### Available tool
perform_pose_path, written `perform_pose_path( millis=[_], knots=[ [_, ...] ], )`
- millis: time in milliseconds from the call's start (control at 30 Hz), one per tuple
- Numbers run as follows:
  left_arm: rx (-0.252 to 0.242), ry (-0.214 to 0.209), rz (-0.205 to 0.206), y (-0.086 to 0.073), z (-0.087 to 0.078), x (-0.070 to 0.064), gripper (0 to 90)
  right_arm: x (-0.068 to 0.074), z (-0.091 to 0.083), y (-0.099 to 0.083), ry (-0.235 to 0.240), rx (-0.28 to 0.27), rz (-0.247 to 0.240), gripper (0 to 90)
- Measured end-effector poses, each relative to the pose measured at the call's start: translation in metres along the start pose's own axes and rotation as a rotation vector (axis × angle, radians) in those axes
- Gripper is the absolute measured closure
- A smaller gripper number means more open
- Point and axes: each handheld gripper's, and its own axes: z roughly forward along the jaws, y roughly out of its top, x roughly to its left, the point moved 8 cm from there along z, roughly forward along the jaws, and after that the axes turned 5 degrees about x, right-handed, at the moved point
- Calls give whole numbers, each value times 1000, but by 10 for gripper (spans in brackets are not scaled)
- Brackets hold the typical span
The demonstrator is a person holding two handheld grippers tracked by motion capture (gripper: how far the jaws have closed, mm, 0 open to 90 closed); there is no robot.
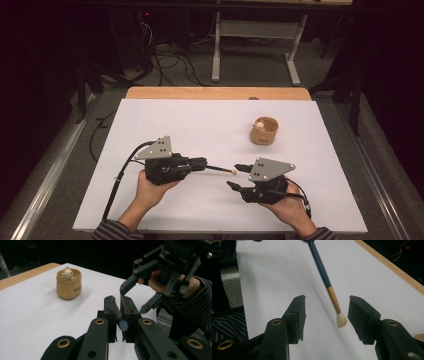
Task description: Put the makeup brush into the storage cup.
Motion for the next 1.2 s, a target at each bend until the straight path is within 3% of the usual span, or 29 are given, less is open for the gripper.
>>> perform_pose_path(
  millis=[133, 467, 967, 1200],
  knots=[
    [-20, 24, -2, 0, -4, 2, 843, 4, 8, -2, 4, -8, -6, 470],
    [-13, 39, 7, -2, -2, 2, 843, 17, 25, -17, 39, -12, 62, 450],
    [-6, 43, 11, -6, 7, 0, 842, 27, 44, -20, 90, -32, 212, 368],
    [-6, 48, 9, -7, 10, -1, 842, 25, 49, -19, 117, -56, 292, 339]
  ],
)
